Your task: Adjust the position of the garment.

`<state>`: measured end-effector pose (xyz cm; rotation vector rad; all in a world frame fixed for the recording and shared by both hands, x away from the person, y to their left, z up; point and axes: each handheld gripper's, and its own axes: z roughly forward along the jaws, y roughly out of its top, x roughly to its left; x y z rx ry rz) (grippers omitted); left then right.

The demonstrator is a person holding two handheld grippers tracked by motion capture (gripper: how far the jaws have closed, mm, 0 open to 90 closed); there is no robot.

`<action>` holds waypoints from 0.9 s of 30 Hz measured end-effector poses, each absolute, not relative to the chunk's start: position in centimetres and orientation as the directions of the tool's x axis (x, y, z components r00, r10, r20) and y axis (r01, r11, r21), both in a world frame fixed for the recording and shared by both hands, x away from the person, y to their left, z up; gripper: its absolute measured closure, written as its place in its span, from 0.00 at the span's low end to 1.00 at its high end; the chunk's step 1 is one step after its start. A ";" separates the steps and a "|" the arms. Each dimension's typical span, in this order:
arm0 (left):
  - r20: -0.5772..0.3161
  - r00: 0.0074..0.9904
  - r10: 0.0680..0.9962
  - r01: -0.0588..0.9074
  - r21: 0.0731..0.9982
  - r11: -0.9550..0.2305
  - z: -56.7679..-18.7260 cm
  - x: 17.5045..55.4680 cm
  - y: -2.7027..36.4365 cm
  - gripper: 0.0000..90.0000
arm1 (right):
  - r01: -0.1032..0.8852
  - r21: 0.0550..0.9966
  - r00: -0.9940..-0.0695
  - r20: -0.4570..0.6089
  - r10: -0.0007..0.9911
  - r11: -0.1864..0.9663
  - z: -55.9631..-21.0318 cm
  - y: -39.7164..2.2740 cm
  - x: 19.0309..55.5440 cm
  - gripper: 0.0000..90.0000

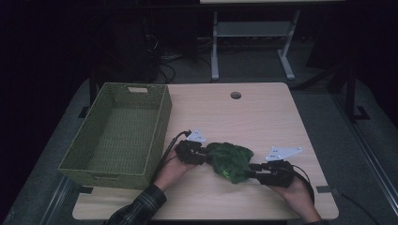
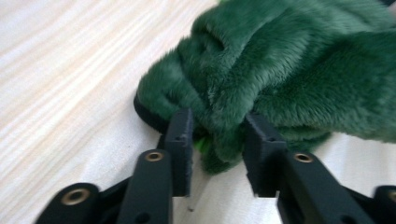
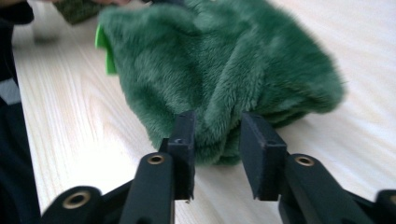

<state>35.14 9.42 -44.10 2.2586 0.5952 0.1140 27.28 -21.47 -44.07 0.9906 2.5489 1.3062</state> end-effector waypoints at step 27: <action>-0.092 0.897 0.432 0.371 0.689 -0.623 -42.8 34.3 7.2 1.00 | 0.542 0.690 -0.765 0.168 0.622 0.480 -47.1 -20.5 29.1 1.00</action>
